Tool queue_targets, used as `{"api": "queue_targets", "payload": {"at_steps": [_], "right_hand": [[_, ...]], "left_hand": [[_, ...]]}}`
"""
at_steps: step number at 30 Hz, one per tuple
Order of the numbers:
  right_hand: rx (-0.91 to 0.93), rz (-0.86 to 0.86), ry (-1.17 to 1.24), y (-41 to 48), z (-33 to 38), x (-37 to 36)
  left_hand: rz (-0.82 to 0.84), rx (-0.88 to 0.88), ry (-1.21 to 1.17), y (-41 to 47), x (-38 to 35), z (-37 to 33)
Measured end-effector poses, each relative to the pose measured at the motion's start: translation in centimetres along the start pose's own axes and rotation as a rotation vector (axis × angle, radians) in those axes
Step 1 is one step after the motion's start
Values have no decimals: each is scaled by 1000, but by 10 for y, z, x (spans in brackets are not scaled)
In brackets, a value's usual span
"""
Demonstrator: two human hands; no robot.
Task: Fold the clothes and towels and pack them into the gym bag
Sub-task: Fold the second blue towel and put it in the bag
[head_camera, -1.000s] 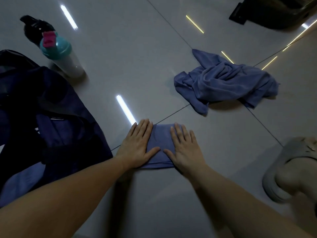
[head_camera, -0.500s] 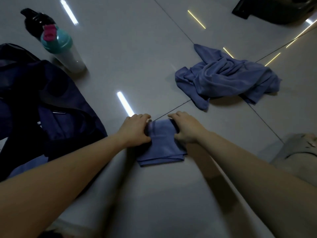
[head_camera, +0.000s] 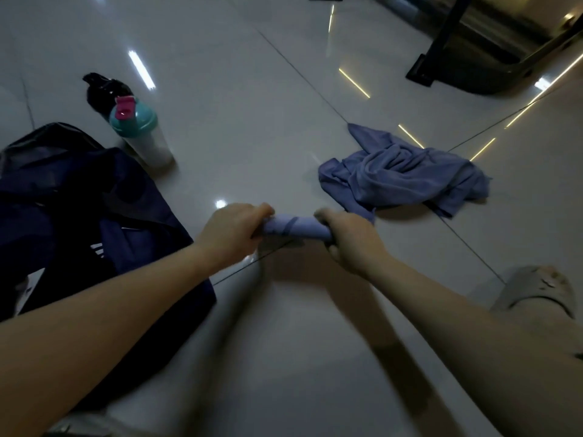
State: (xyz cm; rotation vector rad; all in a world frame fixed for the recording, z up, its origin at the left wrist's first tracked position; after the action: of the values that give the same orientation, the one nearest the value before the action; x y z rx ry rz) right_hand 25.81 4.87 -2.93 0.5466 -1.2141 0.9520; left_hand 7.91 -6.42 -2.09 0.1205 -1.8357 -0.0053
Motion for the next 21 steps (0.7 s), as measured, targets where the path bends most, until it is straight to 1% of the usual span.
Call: {"api": "queue_targets", "payload": {"at_steps": [1, 4, 6, 9, 11, 14, 16, 18, 21], "right_hand": [[25, 5, -20, -13, 2, -15], [52, 93, -40, -54, 12, -65], [49, 137, -90, -75, 21, -89], [49, 222, -181, -93, 31, -106], [51, 232, -189, -102, 30, -106], [8, 213, -56, -106, 26, -102], [-117, 244, 74, -99, 15, -97], [-239, 281, 181, -88, 2, -94], [-348, 283, 351, -72, -9, -90]], "left_hand": [[11, -66, 34, -13, -13, -8], [186, -198, 103, -56, -68, -23], [267, -214, 149, -78, -90, -27], [302, -158, 118, -91, -93, -28], [343, -75, 34, -90, -89, -19], [405, 62, -56, -87, -87, -5], [416, 149, -138, -87, -89, 2], [436, 272, -239, -87, -90, 10], [455, 481, -456, -92, -93, 19]]}}
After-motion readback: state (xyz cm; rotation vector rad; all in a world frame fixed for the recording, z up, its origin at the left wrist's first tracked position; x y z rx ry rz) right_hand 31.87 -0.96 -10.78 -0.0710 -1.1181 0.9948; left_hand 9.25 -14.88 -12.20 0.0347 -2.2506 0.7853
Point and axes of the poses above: each hand's wrist, its own y-axis towards the middle knuckle, its own x-axis out of the back of the hand, z = x × y, the point moved 7 cm from there along y, towards the middle knuckle, and after that the axes turned 9 degrees about z, right-handed, at the moved point
